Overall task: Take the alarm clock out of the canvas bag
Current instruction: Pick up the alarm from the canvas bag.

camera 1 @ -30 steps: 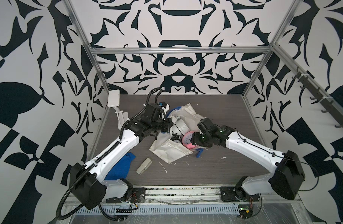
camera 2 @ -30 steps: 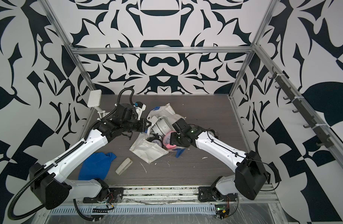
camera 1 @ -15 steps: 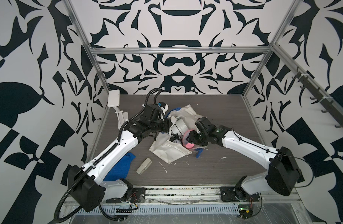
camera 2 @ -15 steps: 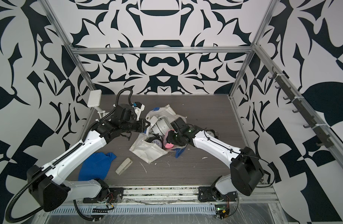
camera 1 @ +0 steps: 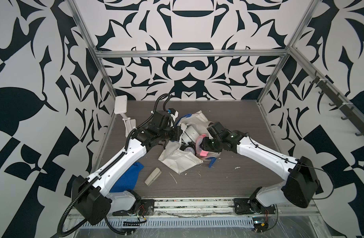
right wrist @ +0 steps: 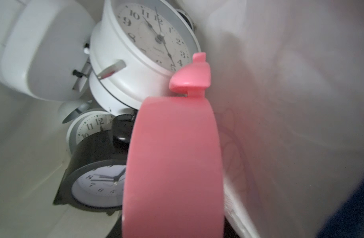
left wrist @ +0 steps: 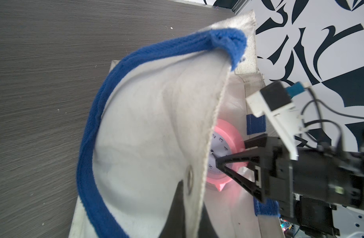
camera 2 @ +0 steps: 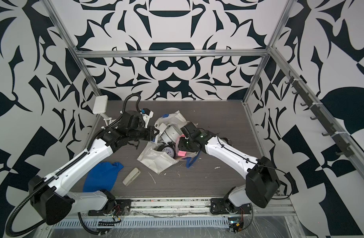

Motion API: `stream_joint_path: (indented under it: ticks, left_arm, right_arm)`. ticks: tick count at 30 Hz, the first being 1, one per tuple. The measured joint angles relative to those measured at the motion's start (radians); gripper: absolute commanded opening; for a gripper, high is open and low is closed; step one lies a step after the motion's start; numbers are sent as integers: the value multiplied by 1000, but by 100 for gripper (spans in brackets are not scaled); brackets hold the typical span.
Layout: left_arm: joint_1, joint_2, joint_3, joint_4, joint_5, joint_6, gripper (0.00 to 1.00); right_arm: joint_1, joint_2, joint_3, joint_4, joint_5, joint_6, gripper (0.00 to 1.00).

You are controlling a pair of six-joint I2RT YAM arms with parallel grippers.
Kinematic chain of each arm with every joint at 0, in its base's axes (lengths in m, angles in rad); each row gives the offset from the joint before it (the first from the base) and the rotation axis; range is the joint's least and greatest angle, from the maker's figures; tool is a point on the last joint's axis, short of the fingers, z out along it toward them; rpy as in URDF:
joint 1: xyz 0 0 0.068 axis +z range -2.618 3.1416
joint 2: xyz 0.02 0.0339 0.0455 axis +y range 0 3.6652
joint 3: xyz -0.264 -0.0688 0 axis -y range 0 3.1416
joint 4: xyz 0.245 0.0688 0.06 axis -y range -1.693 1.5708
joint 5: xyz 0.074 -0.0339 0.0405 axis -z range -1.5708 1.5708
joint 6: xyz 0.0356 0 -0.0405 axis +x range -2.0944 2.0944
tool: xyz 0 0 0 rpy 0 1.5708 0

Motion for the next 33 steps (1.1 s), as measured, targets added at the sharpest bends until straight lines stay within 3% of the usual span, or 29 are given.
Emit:
stream_joint_path:
  ticks: [13, 33]
  left_arm:
    - [0, 0, 0, -1, -8, 6, 0]
    - [0, 0, 0, -5, -54, 6, 0]
  right_arm:
    - [-146, -207, 16, -2, -163, -147, 30]
    - [-343, -340, 81, 11, -427, -182, 28]
